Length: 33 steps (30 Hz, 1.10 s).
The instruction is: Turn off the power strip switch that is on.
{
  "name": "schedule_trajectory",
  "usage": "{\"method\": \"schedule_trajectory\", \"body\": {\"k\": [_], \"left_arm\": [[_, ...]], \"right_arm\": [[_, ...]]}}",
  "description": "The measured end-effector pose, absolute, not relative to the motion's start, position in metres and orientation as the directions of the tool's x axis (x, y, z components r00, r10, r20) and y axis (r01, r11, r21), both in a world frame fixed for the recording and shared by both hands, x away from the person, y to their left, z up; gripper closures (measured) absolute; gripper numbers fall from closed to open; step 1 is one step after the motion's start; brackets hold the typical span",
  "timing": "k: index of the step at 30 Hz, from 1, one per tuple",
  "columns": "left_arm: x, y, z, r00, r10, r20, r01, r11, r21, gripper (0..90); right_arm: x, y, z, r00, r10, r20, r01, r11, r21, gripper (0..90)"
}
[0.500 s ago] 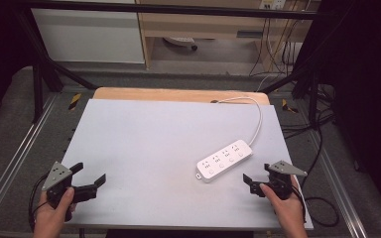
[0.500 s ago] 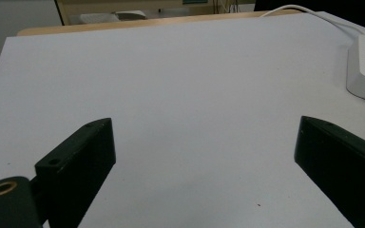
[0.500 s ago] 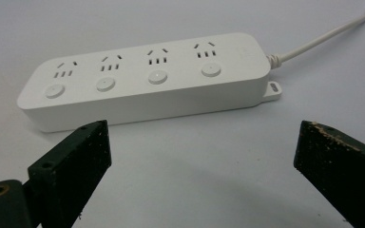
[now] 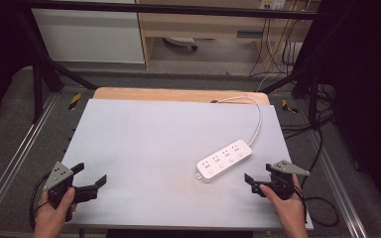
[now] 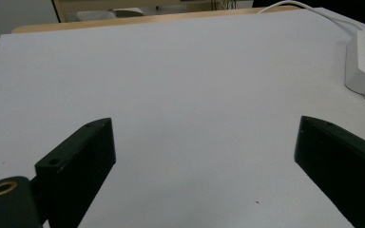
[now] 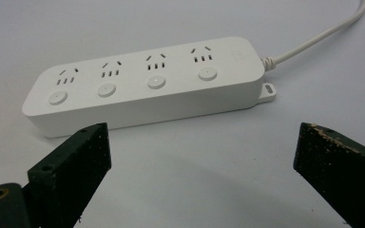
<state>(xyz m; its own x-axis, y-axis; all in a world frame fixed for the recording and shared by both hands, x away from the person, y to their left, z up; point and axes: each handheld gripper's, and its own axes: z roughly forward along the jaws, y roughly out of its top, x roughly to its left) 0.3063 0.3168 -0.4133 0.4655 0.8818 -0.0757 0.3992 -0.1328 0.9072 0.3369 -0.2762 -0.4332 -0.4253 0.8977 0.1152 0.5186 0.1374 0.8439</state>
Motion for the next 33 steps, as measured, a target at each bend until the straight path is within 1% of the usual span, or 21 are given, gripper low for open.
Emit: {"method": "schedule_trajectory", "body": {"k": [4, 6, 7, 8, 10, 11, 12, 13, 15, 16, 17, 19, 20, 22, 23, 24, 25, 31, 33], "left_arm": [[0.307, 0.318, -0.413, 0.465, 0.882, -0.078, 0.398, -0.129, 0.908, 6.3], [0.307, 0.318, -0.413, 0.472, 0.877, -0.090, 0.397, -0.121, 0.910, 6.3], [0.307, 0.318, -0.413, 0.472, 0.877, -0.090, 0.397, -0.121, 0.910, 6.2], [0.306, 0.317, -0.413, 0.473, 0.877, -0.088, 0.396, -0.122, 0.910, 6.2], [0.306, 0.317, -0.413, 0.478, 0.874, -0.085, 0.397, -0.128, 0.909, 6.2], [0.306, 0.317, -0.414, 0.480, 0.873, -0.083, 0.396, -0.131, 0.909, 6.2], [0.306, 0.317, -0.414, 0.480, 0.874, -0.081, 0.397, -0.133, 0.908, 6.2], [0.307, 0.316, -0.414, 0.482, 0.872, -0.083, 0.399, -0.134, 0.907, 6.2], [0.307, 0.316, -0.414, 0.481, 0.873, -0.084, 0.400, -0.133, 0.907, 6.2], [0.307, 0.316, -0.415, 0.481, 0.873, -0.085, 0.401, -0.133, 0.906, 6.2], [0.307, 0.316, -0.415, 0.482, 0.872, -0.086, 0.401, -0.132, 0.906, 6.2], [0.307, 0.316, -0.415, 0.481, 0.873, -0.081, 0.402, -0.137, 0.905, 6.2], [0.307, 0.316, -0.415, 0.482, 0.872, -0.081, 0.403, -0.139, 0.905, 6.2], [0.307, 0.315, -0.415, 0.482, 0.873, -0.081, 0.404, -0.138, 0.904, 6.2], [0.307, 0.315, -0.415, 0.482, 0.873, -0.081, 0.404, -0.139, 0.904, 6.2], [0.307, 0.315, -0.415, 0.482, 0.873, -0.082, 0.406, -0.140, 0.903, 6.2], [0.307, 0.315, -0.415, 0.482, 0.873, -0.082, 0.406, -0.140, 0.903, 6.2], [0.307, 0.315, -0.416, 0.481, 0.873, -0.078, 0.409, -0.144, 0.901, 6.2], [0.307, 0.315, -0.416, 0.480, 0.873, -0.080, 0.410, -0.143, 0.901, 6.2]], "right_arm": [[0.333, -0.275, -0.425, -0.435, 0.893, 0.113, 0.490, 0.130, 0.862, 6.0], [0.331, -0.273, -0.420, -0.440, 0.890, 0.115, 0.482, 0.127, 0.867, 9.6], [0.330, -0.272, -0.418, -0.443, 0.890, 0.113, 0.477, 0.127, 0.870, 12.4], [0.329, -0.272, -0.416, -0.449, 0.887, 0.110, 0.469, 0.130, 0.873, 17.8], [0.328, -0.271, -0.412, -0.464, 0.879, 0.108, 0.456, 0.132, 0.880, 24.0], [0.328, -0.271, -0.412, -0.464, 0.879, 0.108, 0.456, 0.132, 0.880, 24.0], [0.328, -0.269, -0.408, -0.472, 0.876, 0.103, 0.445, 0.136, 0.885, 28.8], [0.328, -0.269, -0.406, -0.472, 0.875, 0.106, 0.441, 0.130, 0.888, 31.5], [0.329, -0.269, -0.402, -0.474, 0.874, 0.104, 0.429, 0.127, 0.894, 36.1], [0.329, -0.269, -0.402, -0.474, 0.874, 0.104, 0.429, 0.127, 0.894, 36.1], [0.330, -0.269, -0.398, -0.475, 0.875, 0.097, 0.419, 0.127, 0.899, 41.5], [0.332, -0.269, -0.395, -0.480, 0.872, 0.095, 0.416, 0.131, 0.900, 45.9], [0.332, -0.269, -0.393, -0.485, 0.869, 0.096, 0.413, 0.131, 0.901, 49.6], [0.333, -0.270, -0.390, -0.486, 0.870, 0.089, 0.406, 0.134, 0.904, 54.1], [0.333, -0.270, -0.390, -0.486, 0.870, 0.089, 0.406, 0.134, 0.904, 54.1], [0.334, -0.270, -0.387, -0.488, 0.869, 0.082, 0.399, 0.139, 0.906, 59.7], [0.335, -0.270, -0.386, -0.487, 0.870, 0.080, 0.399, 0.141, 0.906, 61.0], [0.340, -0.270, -0.379, -0.494, 0.867, 0.073, 0.386, 0.143, 0.911, 76.7], [0.343, -0.269, -0.378, -0.495, 0.866, 0.069, 0.385, 0.147, 0.911, 80.0]]}}
